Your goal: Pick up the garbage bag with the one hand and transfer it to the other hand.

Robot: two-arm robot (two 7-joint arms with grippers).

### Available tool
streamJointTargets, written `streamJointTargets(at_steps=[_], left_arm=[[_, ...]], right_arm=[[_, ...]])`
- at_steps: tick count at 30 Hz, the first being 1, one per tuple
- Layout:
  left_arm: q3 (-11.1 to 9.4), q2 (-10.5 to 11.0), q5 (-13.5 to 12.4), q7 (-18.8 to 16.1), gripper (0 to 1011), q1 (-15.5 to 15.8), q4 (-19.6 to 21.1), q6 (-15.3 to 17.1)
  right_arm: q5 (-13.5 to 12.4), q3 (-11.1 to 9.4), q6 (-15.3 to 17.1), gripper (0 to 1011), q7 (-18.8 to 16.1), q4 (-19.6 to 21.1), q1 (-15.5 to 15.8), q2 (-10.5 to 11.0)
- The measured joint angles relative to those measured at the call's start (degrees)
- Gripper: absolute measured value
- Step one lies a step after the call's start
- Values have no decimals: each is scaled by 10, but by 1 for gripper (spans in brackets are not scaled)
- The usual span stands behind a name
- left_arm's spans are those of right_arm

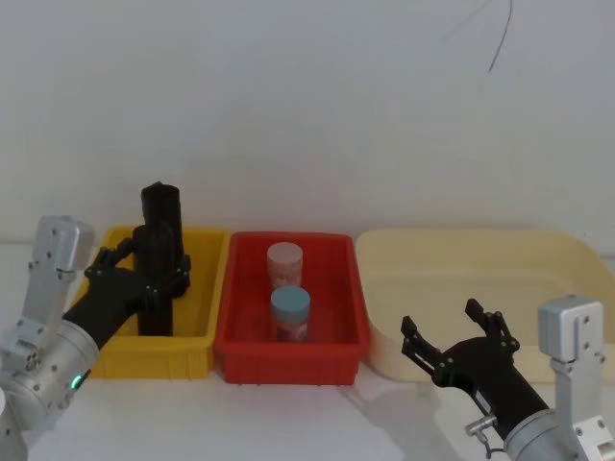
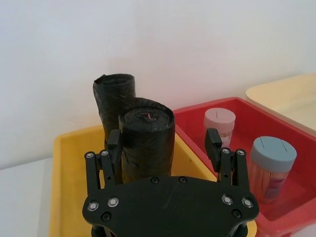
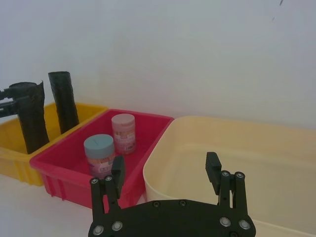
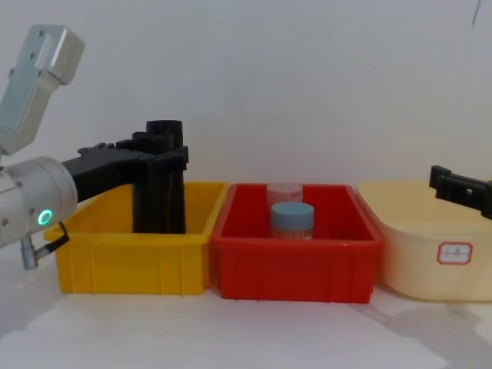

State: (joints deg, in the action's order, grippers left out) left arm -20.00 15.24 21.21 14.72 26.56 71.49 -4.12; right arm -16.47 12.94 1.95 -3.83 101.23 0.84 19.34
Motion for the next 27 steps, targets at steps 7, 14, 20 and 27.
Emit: streamJointTargets(at_steps=[7, 14, 20, 27], left_arm=[[2, -6, -5, 0, 1000, 8, -11, -4], [3, -13, -11, 0, 1000, 17, -27, -8], [3, -19, -16, 1, 1000, 26, -46, -10], [2, -28, -19, 11, 1000, 39, -74, -15]], right_arm=[[0, 0, 0, 999, 0, 0, 0, 0], [0, 0, 0, 999, 0, 0, 0, 0], [0, 0, 0, 999, 0, 0, 0, 0], [0, 0, 0, 999, 0, 0, 0, 0]])
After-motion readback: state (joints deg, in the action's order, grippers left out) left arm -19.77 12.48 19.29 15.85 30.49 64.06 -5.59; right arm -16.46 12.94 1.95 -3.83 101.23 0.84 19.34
